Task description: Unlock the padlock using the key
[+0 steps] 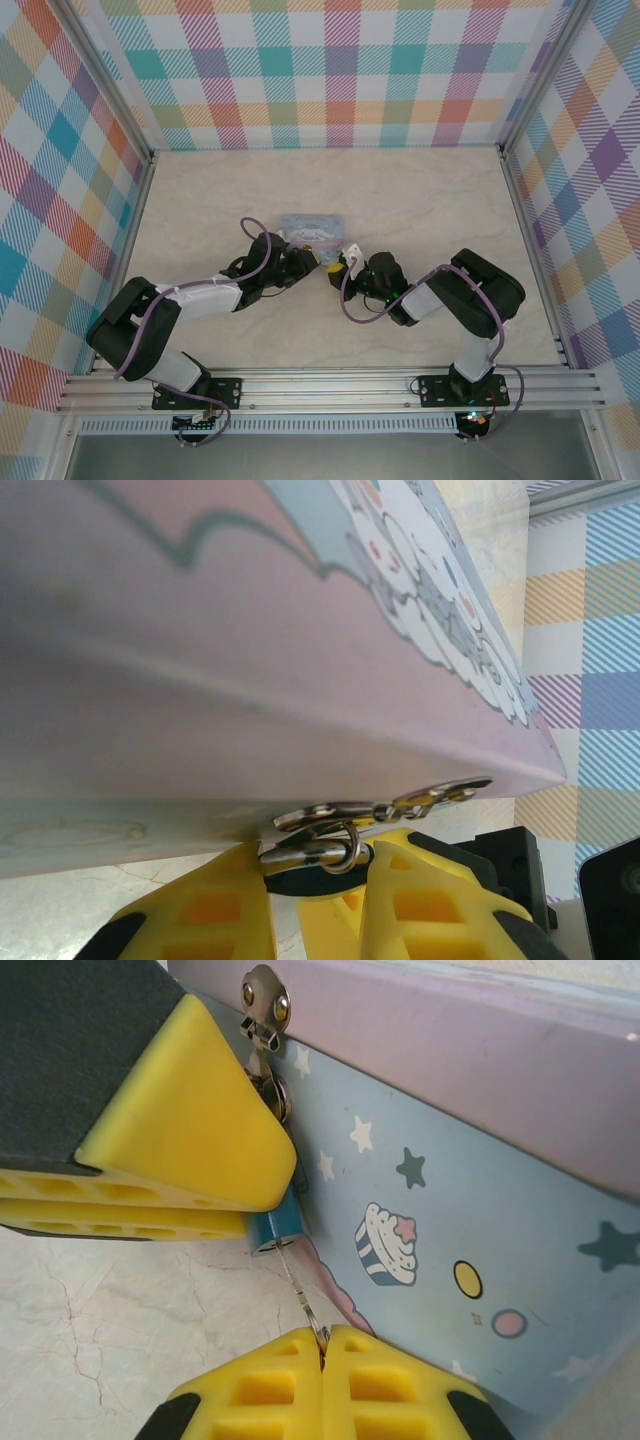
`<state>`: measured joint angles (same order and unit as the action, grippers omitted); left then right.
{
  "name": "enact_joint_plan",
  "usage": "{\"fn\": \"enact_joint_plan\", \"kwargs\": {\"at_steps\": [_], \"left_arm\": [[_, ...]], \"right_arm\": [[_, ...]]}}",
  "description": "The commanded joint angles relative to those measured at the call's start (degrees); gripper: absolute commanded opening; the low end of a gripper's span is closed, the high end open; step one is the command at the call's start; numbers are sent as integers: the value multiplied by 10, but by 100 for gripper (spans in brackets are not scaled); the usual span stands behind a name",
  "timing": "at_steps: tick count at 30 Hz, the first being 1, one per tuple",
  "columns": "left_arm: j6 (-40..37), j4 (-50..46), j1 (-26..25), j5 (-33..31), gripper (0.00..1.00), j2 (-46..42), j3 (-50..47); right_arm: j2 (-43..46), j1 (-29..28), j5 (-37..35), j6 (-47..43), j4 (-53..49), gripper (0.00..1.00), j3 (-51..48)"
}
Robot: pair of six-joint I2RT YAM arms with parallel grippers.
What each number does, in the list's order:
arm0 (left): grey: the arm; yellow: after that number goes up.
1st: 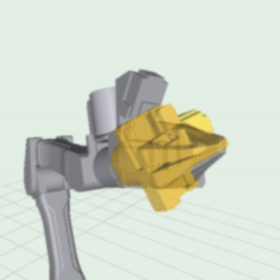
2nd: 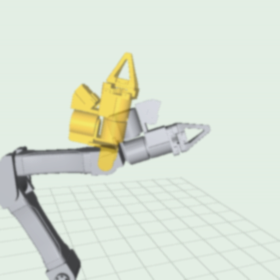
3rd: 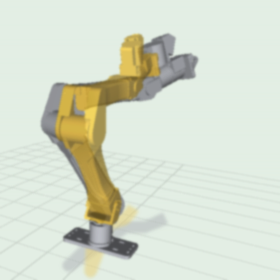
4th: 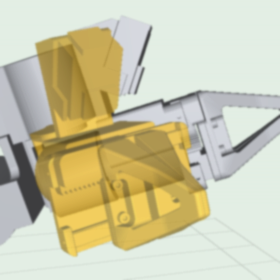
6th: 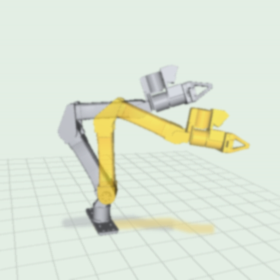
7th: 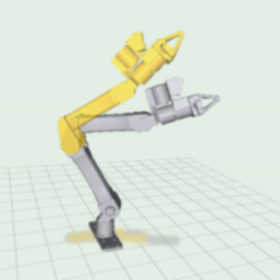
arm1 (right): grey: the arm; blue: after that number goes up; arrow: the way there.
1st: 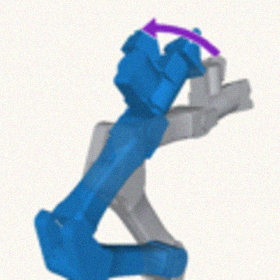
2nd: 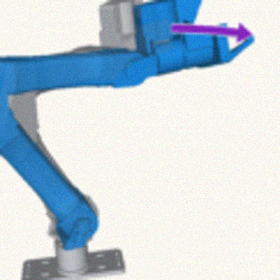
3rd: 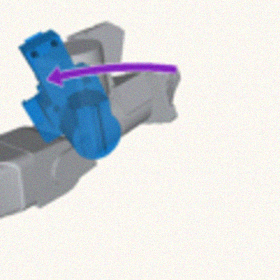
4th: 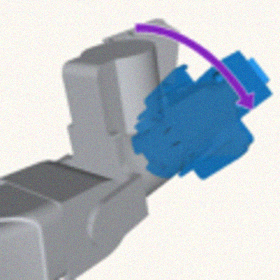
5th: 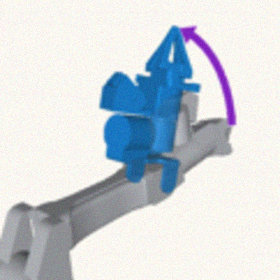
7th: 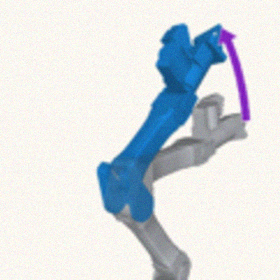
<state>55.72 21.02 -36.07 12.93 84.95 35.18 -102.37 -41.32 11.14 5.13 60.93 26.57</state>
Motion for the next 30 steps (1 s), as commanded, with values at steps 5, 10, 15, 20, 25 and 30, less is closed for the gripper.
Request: {"fn": "enact_joint_plan", "kwargs": {"at_steps": [5, 10, 15, 20, 25, 30], "left_arm": [[-9, 10, -8, 44, 19, 12, 4], [-10, 12, -8, 44, 19, 14, 3], [-8, 15, -8, 51, 19, 16, 6], [-11, 9, -8, 52, 19, 14, 7], [-9, 16, -8, 55, 19, 21, 5], [-8, 20, -9, 57, 19, 27, 5]], "right_arm": [[38, -4, 49, 21, 48, 4, 13], [43, -4, 42, 22, 54, 4, 7], [33, -3, 49, 19, 36, 4, 22], [26, -3, 48, 22, 49, 4, 31], [27, -4, 66, 24, 26, 4, 50], [17, -4, 72, 34, 35, 4, 59]]}}
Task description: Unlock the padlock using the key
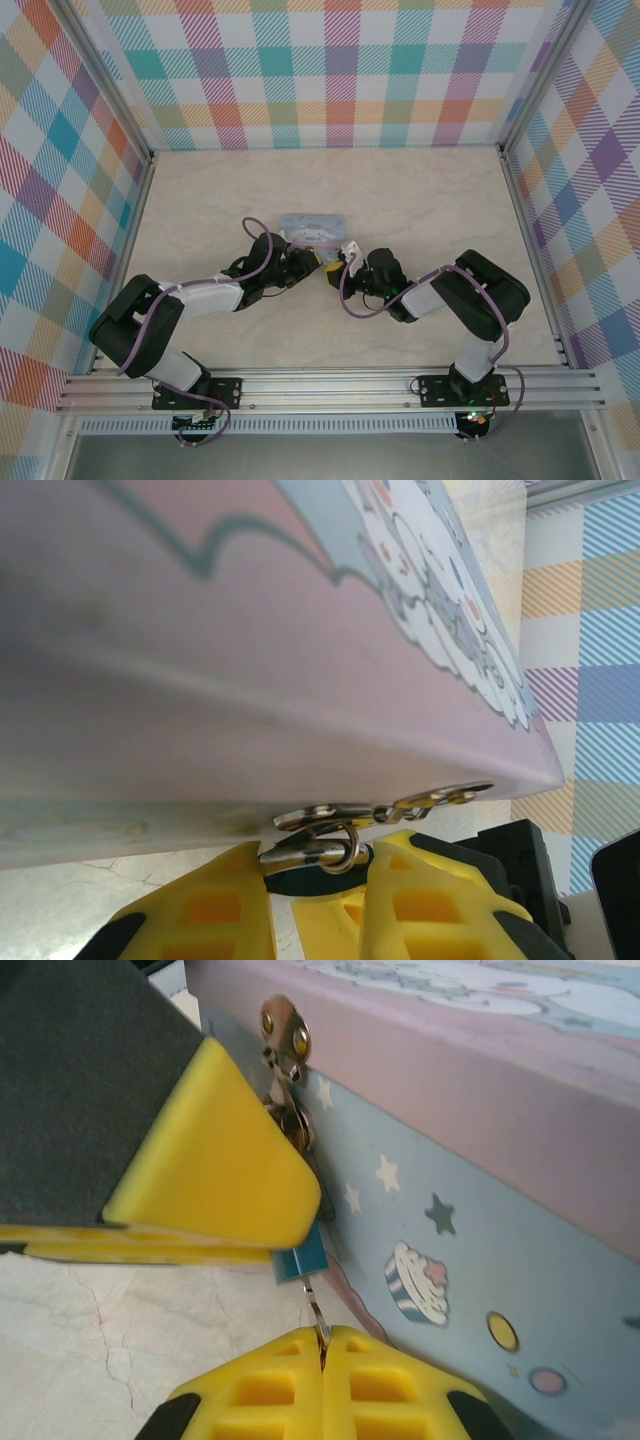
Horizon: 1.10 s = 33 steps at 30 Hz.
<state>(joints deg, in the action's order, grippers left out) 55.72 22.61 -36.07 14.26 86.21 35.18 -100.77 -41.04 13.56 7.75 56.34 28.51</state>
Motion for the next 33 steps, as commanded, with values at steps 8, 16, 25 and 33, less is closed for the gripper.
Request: {"fn": "enact_joint_plan", "kwargs": {"at_steps": [8, 16, 25, 33], "left_arm": [[-7, 10, -11, 45, 19, 22, 3], [-6, 20, -12, 44, 18, 26, 0], [-9, 26, -12, 31, 29, 39, -2], [-1, 26, -12, 7, 45, 30, -20]], "right_arm": [[5, -7, 51, 15, 72, 4, 58], [15, -7, 67, 14, 32, 4, 87], [-20, -7, 44, 57, 63, 4, 33], [-24, -8, 50, 154, 3, 3, 29]]}}
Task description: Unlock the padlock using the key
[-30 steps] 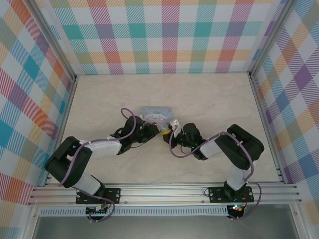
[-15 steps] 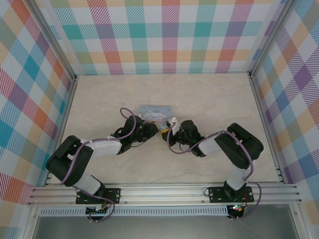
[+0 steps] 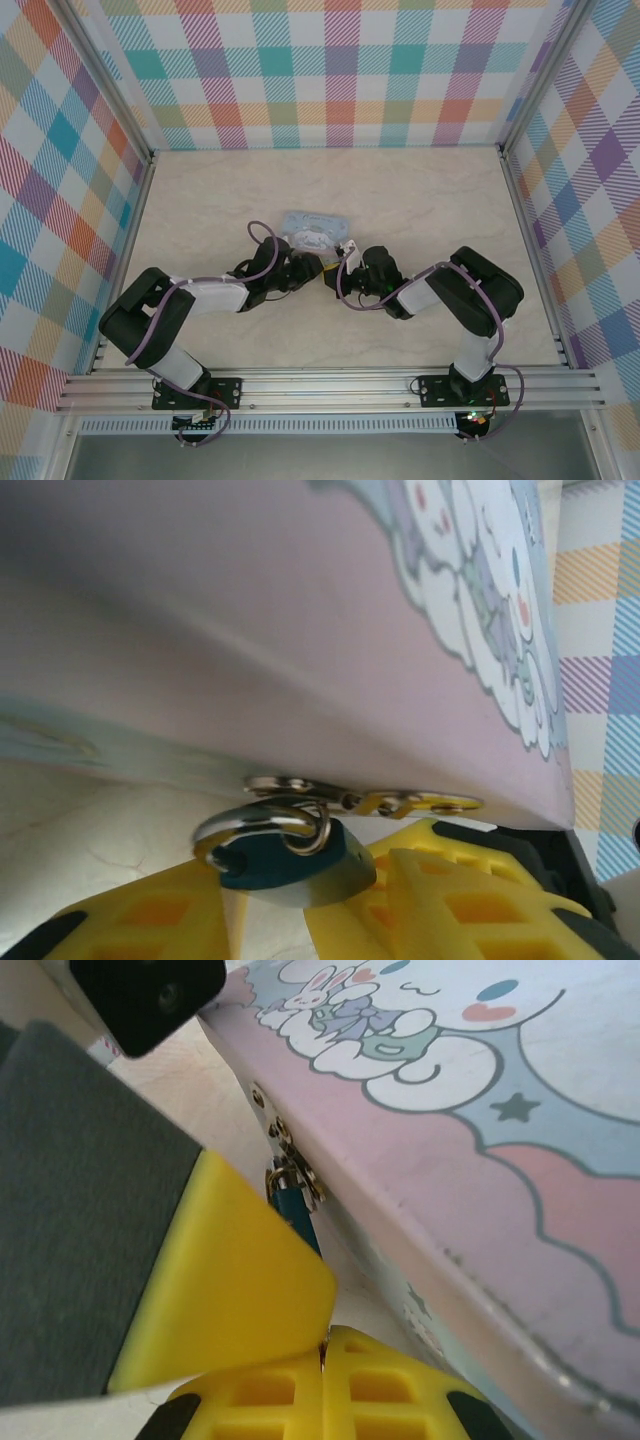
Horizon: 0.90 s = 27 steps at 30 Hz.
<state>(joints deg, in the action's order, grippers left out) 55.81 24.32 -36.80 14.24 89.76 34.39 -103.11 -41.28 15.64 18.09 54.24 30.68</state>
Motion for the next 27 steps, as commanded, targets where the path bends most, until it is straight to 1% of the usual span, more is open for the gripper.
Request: {"fn": "enact_joint_plan", "kwargs": {"at_steps": [1, 6, 11, 14, 18, 21, 25, 27], "left_arm": [[-1, 7, -5, 3, 48, -10, -13], [-7, -21, -5, -16, 57, -45, -18], [-19, -80, -4, -41, 68, -99, -20], [-20, -114, 0, -55, 72, -136, -25], [-13, -154, 10, -69, 76, -180, -35], [-3, -173, 13, -75, 76, -209, -47], [28, -182, 14, -78, 75, -230, -69], [45, -173, 14, -72, 72, -233, -83]], "right_arm": [[-3, -6, 32, 62, 20, 3, 7], [-8, -11, 40, 93, 17, 2, 6], [-4, -14, 44, 119, 7, 3, 5], [5, -18, 39, 142, 0, 2, -2], [17, -21, 34, 182, -3, 2, -14], [18, -29, 32, 214, -2, 3, -21], [18, -46, 18, 247, 7, 3, -31], [24, -53, 10, 260, 4, 3, -35]]}}
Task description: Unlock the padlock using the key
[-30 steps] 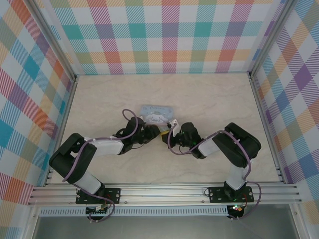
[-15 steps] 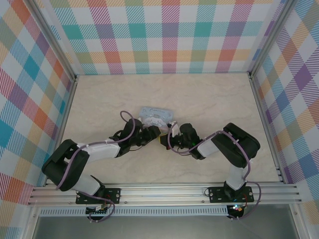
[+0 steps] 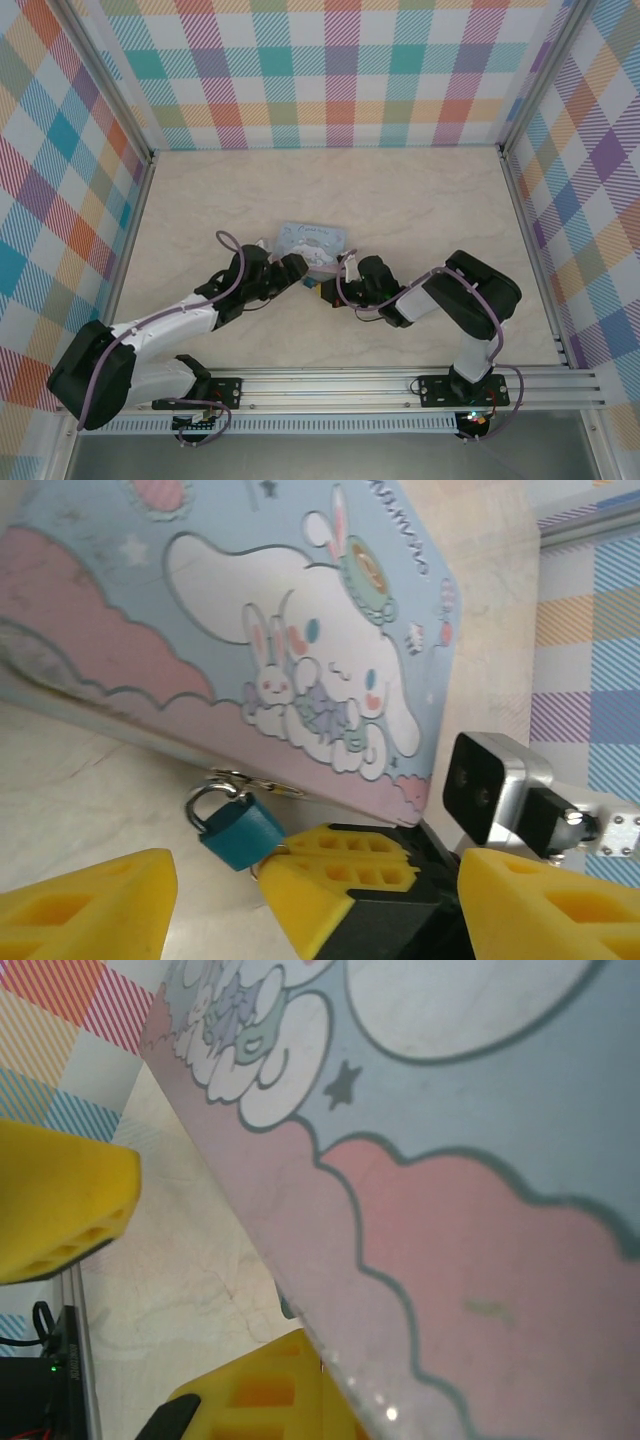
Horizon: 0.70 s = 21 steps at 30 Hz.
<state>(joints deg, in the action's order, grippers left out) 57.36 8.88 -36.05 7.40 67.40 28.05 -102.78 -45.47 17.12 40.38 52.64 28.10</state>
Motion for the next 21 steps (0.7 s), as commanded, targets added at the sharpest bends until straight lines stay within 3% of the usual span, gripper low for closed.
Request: {"fn": "enact_joint_plan", "kwargs": {"at_steps": [1, 21], "left_arm": [[38, -10, 6, 0, 70, -11, -28], [150, 168, -26, 32, 49, 77, -67]], "right_arm": [[25, -14, -10, 45, 14, 3, -10], [63, -33, -37, 80, -49, 4, -6]]}}
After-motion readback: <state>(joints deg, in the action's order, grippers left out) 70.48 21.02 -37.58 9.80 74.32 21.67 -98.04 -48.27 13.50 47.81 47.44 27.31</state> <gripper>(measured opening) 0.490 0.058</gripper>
